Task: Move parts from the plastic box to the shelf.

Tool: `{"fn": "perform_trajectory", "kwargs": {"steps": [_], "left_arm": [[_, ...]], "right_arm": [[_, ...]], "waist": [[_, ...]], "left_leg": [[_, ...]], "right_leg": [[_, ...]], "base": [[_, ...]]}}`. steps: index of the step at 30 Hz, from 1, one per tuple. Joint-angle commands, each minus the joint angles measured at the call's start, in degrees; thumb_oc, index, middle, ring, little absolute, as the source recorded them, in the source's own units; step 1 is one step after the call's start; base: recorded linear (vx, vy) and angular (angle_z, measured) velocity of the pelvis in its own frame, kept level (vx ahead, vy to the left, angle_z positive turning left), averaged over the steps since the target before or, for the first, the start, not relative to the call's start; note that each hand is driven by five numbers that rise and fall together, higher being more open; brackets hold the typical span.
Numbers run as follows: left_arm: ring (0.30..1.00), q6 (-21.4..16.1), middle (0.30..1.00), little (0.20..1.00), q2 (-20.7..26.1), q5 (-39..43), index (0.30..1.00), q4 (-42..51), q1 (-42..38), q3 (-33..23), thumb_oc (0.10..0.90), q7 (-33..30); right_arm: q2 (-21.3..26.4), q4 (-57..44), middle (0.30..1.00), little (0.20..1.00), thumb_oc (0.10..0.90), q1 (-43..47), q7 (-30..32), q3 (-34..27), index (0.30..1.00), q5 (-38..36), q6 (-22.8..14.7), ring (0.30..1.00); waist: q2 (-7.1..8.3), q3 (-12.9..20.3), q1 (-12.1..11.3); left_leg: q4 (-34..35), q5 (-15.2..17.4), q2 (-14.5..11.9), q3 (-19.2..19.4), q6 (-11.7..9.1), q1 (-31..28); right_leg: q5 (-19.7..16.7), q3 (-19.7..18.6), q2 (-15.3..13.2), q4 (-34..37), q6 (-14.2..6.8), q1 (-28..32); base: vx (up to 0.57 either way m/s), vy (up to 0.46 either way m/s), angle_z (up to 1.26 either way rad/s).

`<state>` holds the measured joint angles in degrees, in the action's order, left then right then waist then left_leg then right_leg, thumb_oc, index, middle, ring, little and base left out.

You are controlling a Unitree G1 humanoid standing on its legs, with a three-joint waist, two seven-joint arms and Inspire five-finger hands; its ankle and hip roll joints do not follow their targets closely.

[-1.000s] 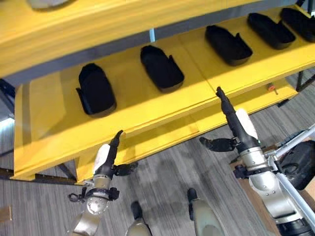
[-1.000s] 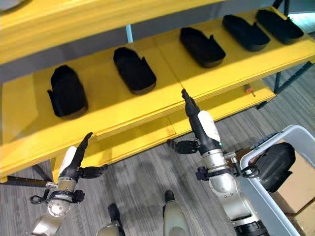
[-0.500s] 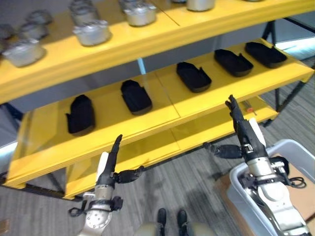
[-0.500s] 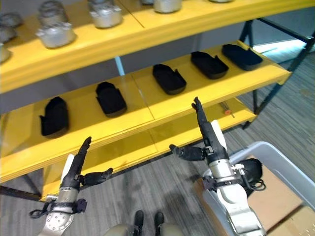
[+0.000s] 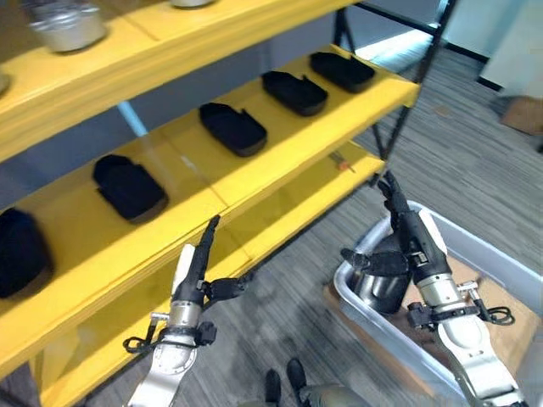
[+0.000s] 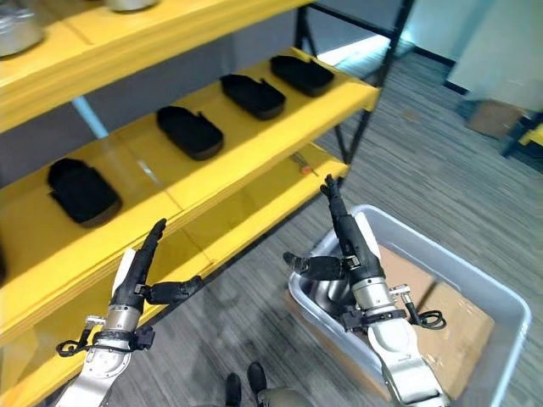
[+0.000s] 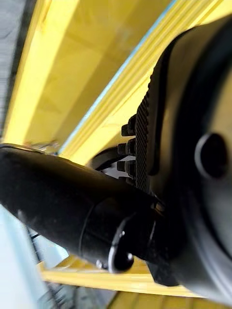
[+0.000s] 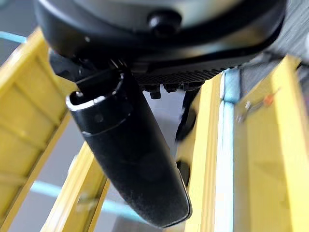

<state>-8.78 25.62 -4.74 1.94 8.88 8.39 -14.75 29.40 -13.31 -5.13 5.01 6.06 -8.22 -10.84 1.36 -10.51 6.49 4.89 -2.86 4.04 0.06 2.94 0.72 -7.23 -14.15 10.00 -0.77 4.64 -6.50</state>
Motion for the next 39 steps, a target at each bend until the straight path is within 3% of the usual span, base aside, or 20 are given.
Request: {"fn": "perform_trajectory", "kwargs": {"steps": [1,2,3,4,6,7,8,10,13,15,22,24,25,28,31,33,35,37,38,39], "left_arm": [[1.000,-4.75,1.000,1.000,1.85,1.10,1.000,2.45,-2.77,-2.70,0.900,-2.93],[1.000,-4.63,1.000,1.000,2.24,1.29,1.000,2.86,-3.48,-3.18,0.900,-3.81],[1.000,-4.78,1.000,1.000,2.88,1.81,1.000,3.71,-3.88,-4.01,0.900,-4.84],[1.000,-4.76,1.000,1.000,2.90,1.81,1.000,3.75,-3.87,-4.10,0.900,-4.84],[1.000,-4.65,1.000,1.000,3.12,1.38,1.000,4.13,-2.81,-4.19,0.900,-4.86],[1.000,-4.70,1.000,1.000,3.10,1.30,1.000,4.12,-2.71,-4.47,0.900,-4.89],[1.000,-4.48,1.000,1.000,3.38,0.88,1.000,4.21,-1.98,-5.49,0.900,-5.08],[1.000,-4.41,1.000,1.000,3.69,0.59,1.000,4.46,-1.68,-6.37,0.900,-5.30],[1.000,-4.14,1.000,1.000,3.83,0.40,1.000,4.56,-1.68,-7.10,0.900,-5.34],[1.000,-3.70,1.000,1.000,2.91,-0.41,1.000,3.25,-1.93,-6.74,0.900,-4.93],[1.000,-4.22,1.000,1.000,1.42,1.64,1.000,2.76,-2.49,-5.06,0.900,-3.47],[1.000,-4.24,1.000,1.000,1.25,1.74,1.000,2.47,-2.47,-4.76,0.900,-3.07],[1.000,-4.37,1.000,1.000,0.98,2.27,1.000,2.65,-2.13,-4.71,0.900,-2.71],[1.000,-4.53,1.000,1.000,0.68,3.20,1.000,2.49,-2.40,-4.12,0.900,-3.00],[1.000,-4.24,1.000,1.000,0.48,3.58,1.000,3.07,-0.72,-4.37,0.900,-2.26],[1.000,-4.23,1.000,1.000,0.42,3.31,1.000,3.04,-0.21,-4.41,0.900,-2.48],[1.000,-4.33,1.000,1.000,0.33,3.10,1.000,2.68,-0.07,-4.78,0.900,-3.02],[1.000,-4.37,1.000,1.000,0.11,2.88,1.000,2.27,-0.08,-4.64,0.900,-3.16],[1.000,-4.74,1.000,1.000,-0.29,2.64,1.000,2.28,1.07,-4.93,0.900,-2.93],[1.000,-4.76,1.000,1.000,-0.23,2.75,1.000,2.36,0.79,-4.74,0.900,-2.71]], "right_arm": [[-1.11,-4.08,1.000,1.000,0.900,5.40,1.45,-0.71,1.000,-1.04,-5.60,1.000],[-1.47,-3.91,1.000,1.000,0.900,7.55,1.88,0.57,1.000,-0.57,-5.54,1.000],[-2.72,-2.77,1.000,1.000,0.900,11.51,3.27,2.79,1.000,1.03,-5.46,1.000],[-2.77,-2.66,1.000,1.000,0.900,11.66,3.34,2.88,1.000,1.09,-5.50,1.000],[-3.85,-1.75,1.000,1.000,0.900,13.56,3.75,4.25,1.000,1.59,-4.93,1.000],[-3.98,-1.55,1.000,1.000,0.900,13.93,3.87,4.59,1.000,1.72,-4.88,1.000],[-4.14,-1.34,1.000,1.000,0.900,14.79,3.91,4.92,1.000,2.58,-4.20,1.000],[-4.37,-1.00,1.000,1.000,0.900,15.86,4.48,4.95,1.000,2.96,-3.69,1.000],[-4.50,-1.38,1.000,1.000,0.900,15.60,4.31,4.65,1.000,3.00,-3.48,1.000],[-4.23,-1.31,1.000,1.000,0.900,14.47,3.88,4.35,1.000,2.89,-3.26,1.000],[-2.22,-3.17,1.000,1.000,0.900,10.64,4.41,1.19,1.000,1.30,-3.90,1.000],[-1.70,-3.92,1.000,1.000,0.900,9.39,4.42,0.36,1.000,0.98,-4.30,1.000],[-1.01,-4.46,1.000,1.000,0.900,8.63,4.28,0.10,1.000,0.57,-4.45,1.000],[0.22,-4.69,1.000,1.000,0.900,9.59,4.36,0.27,1.000,0.26,-4.59,1.000],[0.91,-4.17,1.000,1.000,0.900,9.83,4.78,-0.50,1.000,0.72,-4.70,1.000],[1.19,-3.52,1.000,1.000,0.900,9.98,5.47,-0.69,1.000,0.99,-4.88,1.000],[1.84,-2.64,1.000,1.000,0.900,11.23,6.24,-0.45,1.000,1.96,-4.80,1.000],[2.11,-2.03,1.000,1.000,0.900,11.81,6.58,-0.23,1.000,2.51,-4.73,1.000],[2.02,-2.18,1.000,1.000,0.900,11.52,6.13,-0.09,1.000,3.77,-4.57,1.000],[1.91,-1.90,1.000,1.000,0.900,11.66,5.82,0.00,1.000,5.17,-4.03,1.000]], "waist": [[0.45,3.07,-0.97],[0.40,2.20,-2.84],[-0.53,1.28,-6.03],[-0.48,1.19,-5.76],[-1.15,1.06,-5.62],[-1.07,0.76,-5.66],[-0.74,-0.01,-5.77],[0.18,0.17,-5.97],[1.39,0.67,-6.24],[2.90,2.07,-5.90],[1.57,3.00,-3.47],[1.19,2.70,-2.96],[1.03,1.68,-3.05],[2.14,-0.96,-4.52],[3.28,-0.94,-5.11],[3.40,-0.74,-5.42],[2.51,-0.63,-6.12],[1.74,-0.58,-6.22],[0.63,-0.10,-6.30],[0.68,0.03,-6.55]], "left_leg": [[-2.11,1.58,-0.26,4.34,1.24,1.68],[-3.00,2.47,-1.56,6.90,1.17,2.19],[-3.40,2.86,-4.66,11.62,0.13,2.26],[-3.36,2.62,-4.62,11.44,0.14,2.33],[-2.61,3.65,-6.72,13.88,-0.73,-0.01],[-2.31,3.59,-6.65,14.22,-0.69,-0.44],[-2.25,3.39,-7.04,15.84,-0.74,-1.43],[-1.44,3.80,-6.66,16.95,-1.08,-2.64],[-1.76,4.94,-6.60,18.18,-1.76,-3.89],[-3.13,5.86,-7.58,18.16,-2.97,-4.88],[-5.61,4.86,-12.01,17.40,-6.23,-4.15],[-9.51,3.91,-13.95,17.26,-7.56,-2.75],[-17.29,1.40,-15.67,15.48,-9.02,0.61],[-28.68,-0.70,-12.78,7.88,-9.31,6.48],[-17.90,0.57,-14.58,5.34,-7.86,7.65],[-10.15,-2.97,-17.83,3.59,-8.57,8.60],[-3.75,-7.56,-19.98,0.26,-10.49,8.94],[-1.97,-8.57,-20.34,0.92,-11.26,8.05],[-1.35,-6.71,-19.73,2.09,-11.21,5.78],[-2.33,-5.67,-18.74,2.85,-10.77,5.45]], "right_leg": [[0.11,-1.05,-5.35,-0.51,-10.65,-1.47],[0.96,5.75,-7.24,-3.65,-10.83,-3.61],[3.14,23.92,-15.91,-5.44,-10.55,-3.58],[2.96,24.17,-15.97,-5.26,-10.49,-3.48],[2.15,28.37,-20.42,-5.76,-11.49,-3.54],[2.04,28.04,-20.45,-5.98,-11.65,-3.53],[-1.25,28.10,-24.18,-5.14,-12.54,-4.34],[-4.86,29.04,-27.04,-2.77,-14.46,-4.34],[-5.39,32.61,-27.95,-0.34,-15.14,-2.32],[-4.77,32.75,-25.85,2.20,-15.28,-0.30],[-2.28,34.20,-22.72,3.19,-13.37,2.03],[-0.60,34.48,-21.56,3.08,-12.09,2.72],[0.96,34.53,-19.92,3.68,-10.26,4.05],[2.29,33.53,-19.34,3.06,-8.44,4.71],[2.18,32.56,-19.71,3.92,-9.81,4.78],[2.04,31.17,-20.25,4.40,-10.93,4.99],[2.21,29.27,-20.39,5.22,-11.96,5.43],[2.10,28.93,-20.47,5.52,-12.35,5.87],[1.92,27.54,-20.79,5.53,-12.71,6.39],[1.05,27.07,-21.81,5.48,-13.19,6.48]], "base": [[-0.14,-0.042,-0.73],[-0.18,-0.110,-1.47],[-0.15,-0.096,-2.05],[-0.01,-0.091,-2.75],[0.06,-0.045,-1.59],[-0.03,-0.088,-0.49],[0.00,-0.112,-0.44],[0.05,-0.145,-0.53],[0.11,-0.139,-0.20],[0.20,-0.281,-0.05],[0.13,-0.219,-0.02],[0.08,-0.218,0.21],[0.05,-0.215,0.18],[0.02,-0.153,0.04],[0.10,0.038,-0.02],[0.15,0.189,0.09],[0.13,0.201,0.00],[0.12,0.216,-0.37],[0.20,0.402,-0.85],[0.22,0.407,-1.09]]}}
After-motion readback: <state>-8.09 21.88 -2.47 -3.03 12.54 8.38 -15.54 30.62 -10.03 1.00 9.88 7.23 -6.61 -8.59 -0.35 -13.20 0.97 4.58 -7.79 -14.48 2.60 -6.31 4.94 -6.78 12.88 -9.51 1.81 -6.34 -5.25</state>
